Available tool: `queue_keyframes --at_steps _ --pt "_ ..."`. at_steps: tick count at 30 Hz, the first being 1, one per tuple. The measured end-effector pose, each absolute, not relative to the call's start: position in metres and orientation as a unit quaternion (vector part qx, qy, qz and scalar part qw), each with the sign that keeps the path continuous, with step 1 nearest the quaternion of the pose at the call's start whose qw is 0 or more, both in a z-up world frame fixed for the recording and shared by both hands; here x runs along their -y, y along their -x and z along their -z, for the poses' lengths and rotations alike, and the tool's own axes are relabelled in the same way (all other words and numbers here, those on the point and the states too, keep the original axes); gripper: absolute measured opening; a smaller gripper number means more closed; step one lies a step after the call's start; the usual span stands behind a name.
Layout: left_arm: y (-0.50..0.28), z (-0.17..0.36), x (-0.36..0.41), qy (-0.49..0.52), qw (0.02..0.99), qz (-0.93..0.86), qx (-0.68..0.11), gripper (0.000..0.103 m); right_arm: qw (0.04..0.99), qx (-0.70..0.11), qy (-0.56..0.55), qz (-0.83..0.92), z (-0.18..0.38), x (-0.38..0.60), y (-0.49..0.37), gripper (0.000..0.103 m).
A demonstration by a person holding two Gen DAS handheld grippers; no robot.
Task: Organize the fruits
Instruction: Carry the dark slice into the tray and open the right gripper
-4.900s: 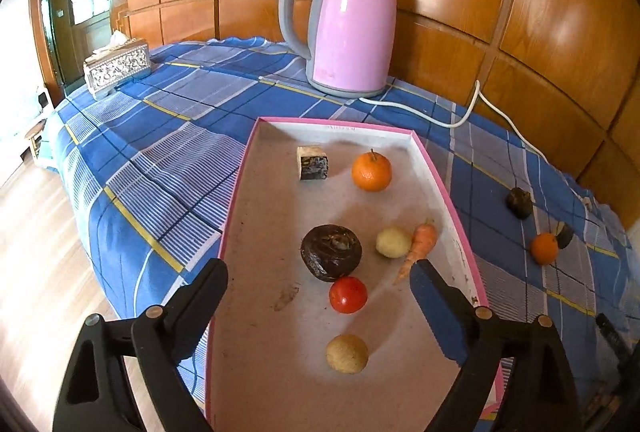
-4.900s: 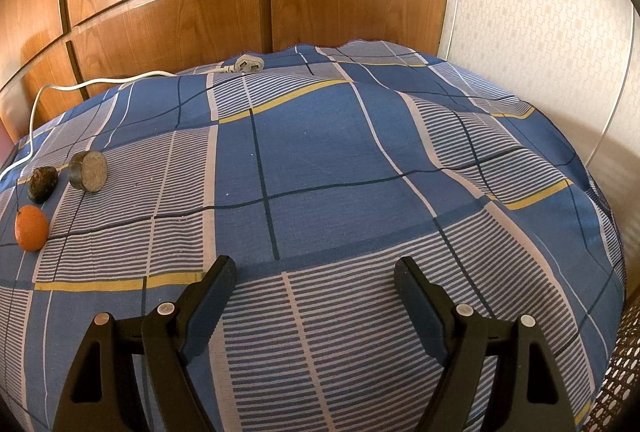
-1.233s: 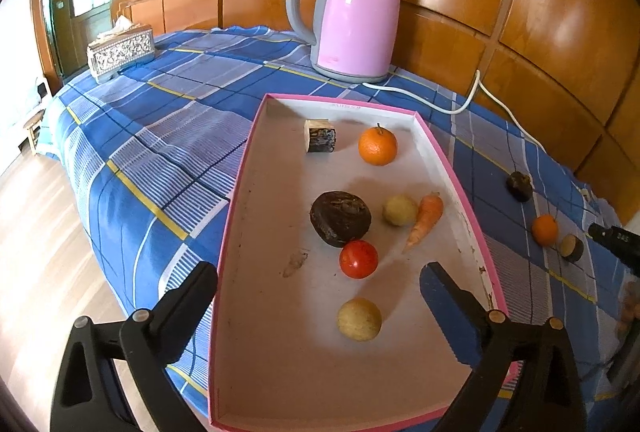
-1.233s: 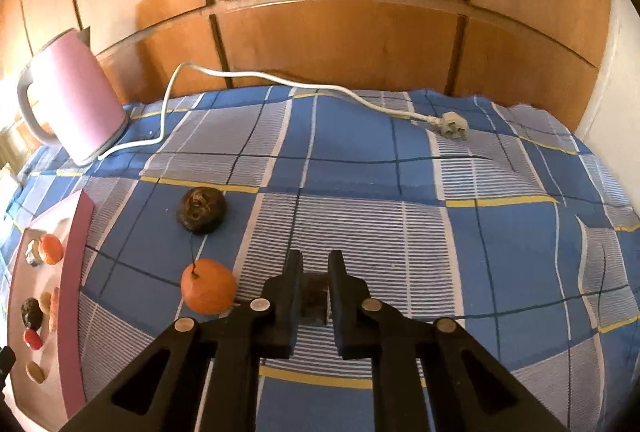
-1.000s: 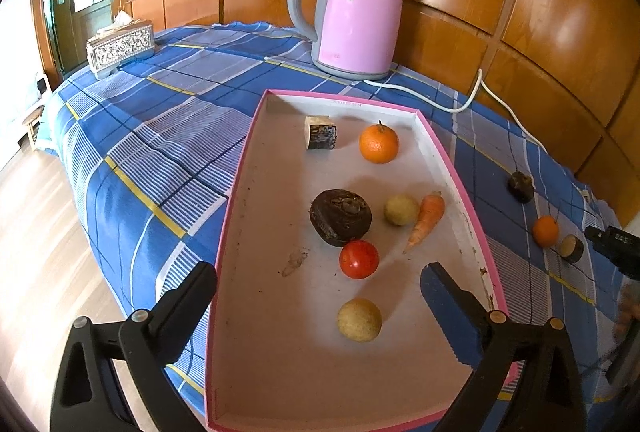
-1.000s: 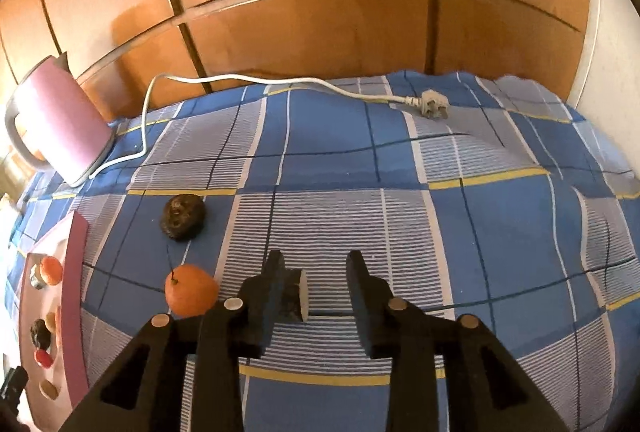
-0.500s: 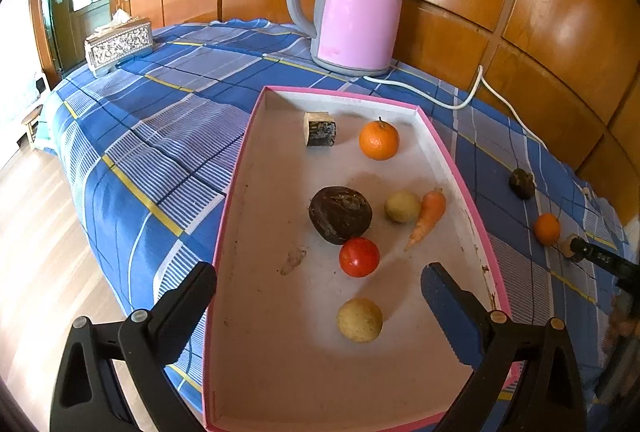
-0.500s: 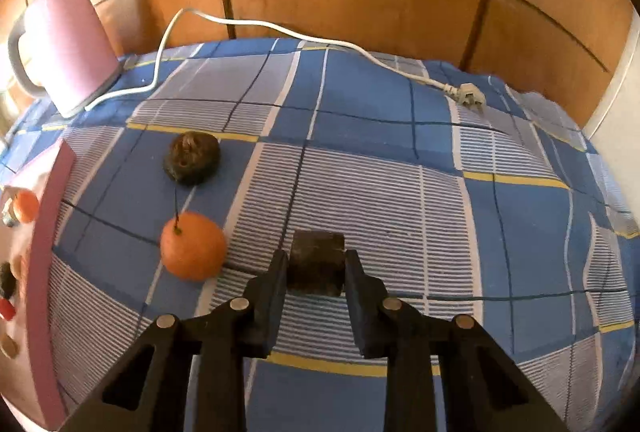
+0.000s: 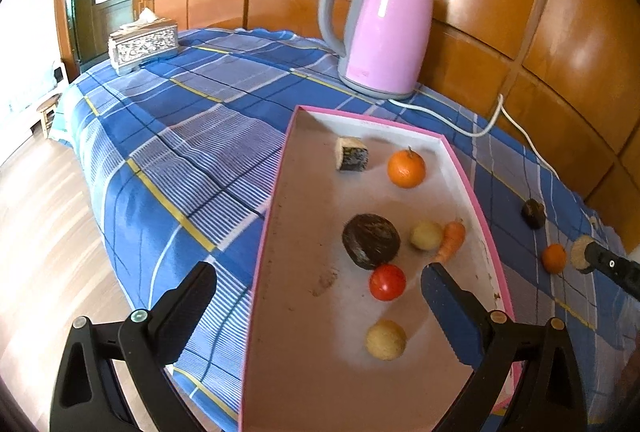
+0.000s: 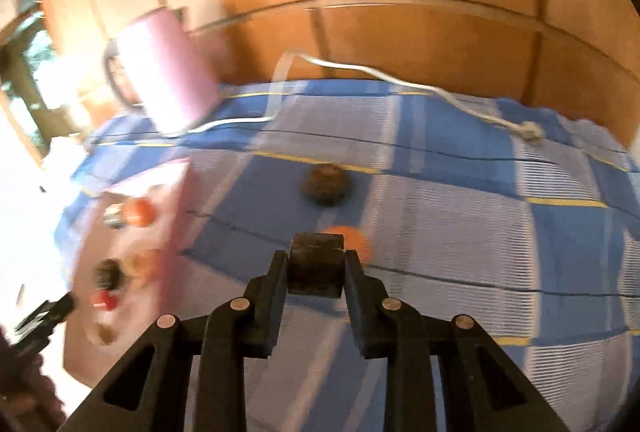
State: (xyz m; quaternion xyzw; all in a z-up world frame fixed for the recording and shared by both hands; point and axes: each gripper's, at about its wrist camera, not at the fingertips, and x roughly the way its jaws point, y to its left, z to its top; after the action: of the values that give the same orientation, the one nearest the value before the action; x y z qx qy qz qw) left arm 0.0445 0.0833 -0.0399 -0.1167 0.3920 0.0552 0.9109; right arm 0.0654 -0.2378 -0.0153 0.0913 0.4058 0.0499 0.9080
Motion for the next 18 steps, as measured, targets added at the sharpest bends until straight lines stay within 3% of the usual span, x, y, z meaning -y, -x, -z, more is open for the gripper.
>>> queue_keyframes --at_steps 7,18 --pt "-0.046 0.039 -0.097 0.128 0.909 -0.077 -0.39 0.103 0.89 -0.413 -0.068 -0.179 0.003 0.159 -0.067 0.027" --pt "-0.047 0.044 -0.101 0.135 0.904 -0.081 -0.397 0.103 0.873 -0.431 -0.036 -0.224 0.008 0.096 -0.071 0.028"
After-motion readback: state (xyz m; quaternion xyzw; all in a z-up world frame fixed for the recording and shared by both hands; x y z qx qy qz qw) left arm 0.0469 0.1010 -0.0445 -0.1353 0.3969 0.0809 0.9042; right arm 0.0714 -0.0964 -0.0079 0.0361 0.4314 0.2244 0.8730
